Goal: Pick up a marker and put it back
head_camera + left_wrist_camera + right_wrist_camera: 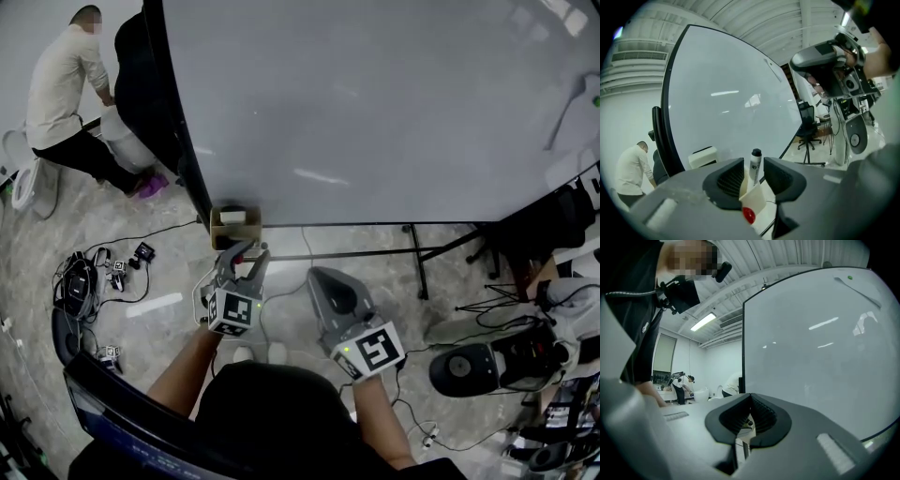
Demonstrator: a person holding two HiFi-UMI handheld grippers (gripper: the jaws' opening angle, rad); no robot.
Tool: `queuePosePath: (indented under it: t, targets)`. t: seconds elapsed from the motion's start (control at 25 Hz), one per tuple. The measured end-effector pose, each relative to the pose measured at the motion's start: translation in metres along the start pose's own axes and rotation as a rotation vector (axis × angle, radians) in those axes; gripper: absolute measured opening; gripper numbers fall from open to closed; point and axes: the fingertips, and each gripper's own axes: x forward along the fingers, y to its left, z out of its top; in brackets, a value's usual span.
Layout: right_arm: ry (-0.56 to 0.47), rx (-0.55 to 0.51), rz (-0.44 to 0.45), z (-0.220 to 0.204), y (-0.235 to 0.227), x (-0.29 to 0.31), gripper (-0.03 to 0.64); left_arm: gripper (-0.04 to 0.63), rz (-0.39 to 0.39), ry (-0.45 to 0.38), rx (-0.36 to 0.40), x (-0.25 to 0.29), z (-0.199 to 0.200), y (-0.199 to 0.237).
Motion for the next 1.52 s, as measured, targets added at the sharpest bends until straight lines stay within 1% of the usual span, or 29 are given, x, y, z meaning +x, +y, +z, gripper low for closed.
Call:
queuePosePath:
  t: [0.2, 0.28, 0.36, 0.56, 0.84, 0.96, 1.16, 1.52]
  targets:
    - [0.004, 0.0, -0.027, -0.003, -0.005, -0.004, 0.009, 0.129, 0.006, 0.015, 0.012, 0.006, -0.005, 0.0]
    - [0.004, -0.001, -0.034, -0.005, -0.005, -0.005, 0.009, 0.111, 0.012, 0.014, 0.017, 0.006, -0.006, 0.001]
    - [0.002, -0.002, -0.04, -0.006, -0.004, -0.006, 0.009, 0.075, 0.015, 0.009, 0.015, 0.004, -0.007, 0.003]
    - [-0.007, -0.006, -0.049, -0.007, 0.006, -0.008, 0.009, 0.071, 0.007, -0.015, -0.007, -0.008, -0.006, 0.004]
    - [-0.022, -0.003, -0.054, 0.001, 0.002, -0.014, 0.009, 0.072, 0.009, -0.062, -0.03, -0.01, 0.019, 0.007]
    - [-0.028, -0.004, -0.057, 0.002, 0.008, -0.016, 0.009, 0.072, 0.011, -0.084, -0.04, -0.021, 0.025, 0.01]
    - [-0.033, 0.003, -0.051, 0.008, 0.0, -0.009, 0.009, 0.072, 0.019, -0.098, -0.028, -0.02, 0.049, 0.021]
    - [-0.054, 0.0, -0.018, 0.012, 0.016, -0.004, 0.009, 0.072, 0.05, -0.127, -0.034, -0.044, 0.06, 0.032]
